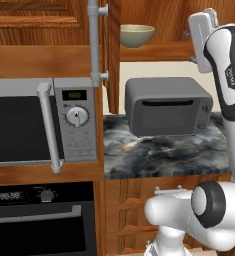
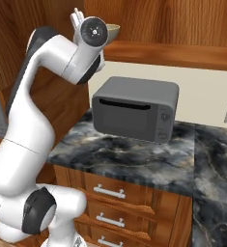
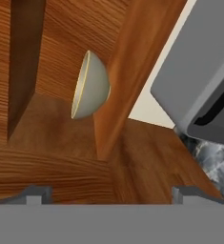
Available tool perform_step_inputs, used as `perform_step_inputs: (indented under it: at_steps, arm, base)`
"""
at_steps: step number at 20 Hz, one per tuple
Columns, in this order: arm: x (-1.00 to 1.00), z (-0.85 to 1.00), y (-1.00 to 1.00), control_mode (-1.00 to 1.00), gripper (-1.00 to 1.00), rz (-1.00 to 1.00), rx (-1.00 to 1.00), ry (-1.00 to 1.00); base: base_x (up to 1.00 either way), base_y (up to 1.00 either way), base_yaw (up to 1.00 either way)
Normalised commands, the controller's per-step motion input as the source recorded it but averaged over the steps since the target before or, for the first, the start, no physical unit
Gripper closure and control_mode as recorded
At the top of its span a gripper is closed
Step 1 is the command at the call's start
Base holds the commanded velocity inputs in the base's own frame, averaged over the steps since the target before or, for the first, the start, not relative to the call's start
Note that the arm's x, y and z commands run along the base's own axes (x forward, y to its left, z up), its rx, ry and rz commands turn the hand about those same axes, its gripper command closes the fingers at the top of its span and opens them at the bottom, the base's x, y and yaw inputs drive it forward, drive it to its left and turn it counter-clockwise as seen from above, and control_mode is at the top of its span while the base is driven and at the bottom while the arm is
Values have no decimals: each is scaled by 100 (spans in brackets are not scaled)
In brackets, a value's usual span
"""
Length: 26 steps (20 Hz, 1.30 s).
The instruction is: Move the bowls from the cabinet to the plates on the dining table.
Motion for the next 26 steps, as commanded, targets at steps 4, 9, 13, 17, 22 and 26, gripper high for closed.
perform_step_inputs:
  at_steps: [4,9,13,17,22,26]
  arm:
    - [28,1,5,-100,-100,2,1,0]
    - [27,3,6,-100,-100,2,0,0]
    - [26,1,4,-100,-100,1,0,0]
    - [25,0,3,-100,-100,1,0,0]
    - [20,0,3,-100,-100,1,0,-1]
    - [16,0,2,-100,-100,0,0,-2]
  base:
    - [0,0,0]
    - [0,0,0]
    - [0,0,0]
    - [0,0,0]
    - [0,0,0]
    - [0,0,0]
